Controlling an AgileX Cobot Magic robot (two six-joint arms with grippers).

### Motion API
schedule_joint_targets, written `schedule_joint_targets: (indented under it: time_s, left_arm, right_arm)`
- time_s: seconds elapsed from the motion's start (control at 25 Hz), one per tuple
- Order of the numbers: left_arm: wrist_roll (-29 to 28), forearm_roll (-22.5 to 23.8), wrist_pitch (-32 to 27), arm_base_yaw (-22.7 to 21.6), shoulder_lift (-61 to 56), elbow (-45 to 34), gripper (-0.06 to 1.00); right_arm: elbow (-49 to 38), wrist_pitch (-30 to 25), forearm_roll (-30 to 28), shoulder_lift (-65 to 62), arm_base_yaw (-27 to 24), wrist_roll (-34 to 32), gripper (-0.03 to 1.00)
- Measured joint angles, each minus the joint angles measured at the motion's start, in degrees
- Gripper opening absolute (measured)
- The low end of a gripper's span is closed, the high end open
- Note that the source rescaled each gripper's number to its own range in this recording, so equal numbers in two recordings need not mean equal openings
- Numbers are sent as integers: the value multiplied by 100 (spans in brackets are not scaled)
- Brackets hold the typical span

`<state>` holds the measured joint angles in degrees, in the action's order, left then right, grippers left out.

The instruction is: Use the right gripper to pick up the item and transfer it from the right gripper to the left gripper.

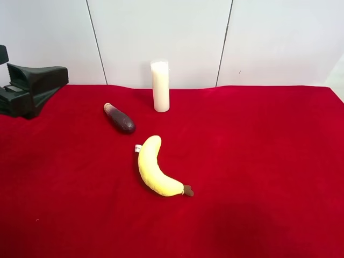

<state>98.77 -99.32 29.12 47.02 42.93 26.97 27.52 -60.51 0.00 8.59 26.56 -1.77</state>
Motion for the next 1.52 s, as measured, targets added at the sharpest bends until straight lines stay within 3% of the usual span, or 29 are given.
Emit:
schedule_joint_targets:
  time_s: [0.2,0.28,0.6,0.8,0.96,1.2,1.52]
  left_arm:
    - [0,-15,-9,-21,-47,-93,100]
    - [0,-14,-184,-283,-142,-133,100]
    - [0,-26,-2840,-2722,-264,-132,100]
    - [-12,-21,-3580,-3718,-707,-479,100]
    - [-146,-8,-3555,-4020,-1441,-986,100]
    - [-464,17,-3302,-4127,-2169,-1260,100]
    - [-486,17,-3308,-4127,-2098,-1260,100]
  right_arm:
    - [0,0,0,0,0,0,33]
    - [0,0,0,0,0,0,33]
    - [0,0,0,0,0,0,33]
    - [0,0,0,0,0,0,33]
    - [0,0,0,0,0,0,33]
    - [0,0,0,0,0,0,33]
    - [0,0,0,0,0,0,33]
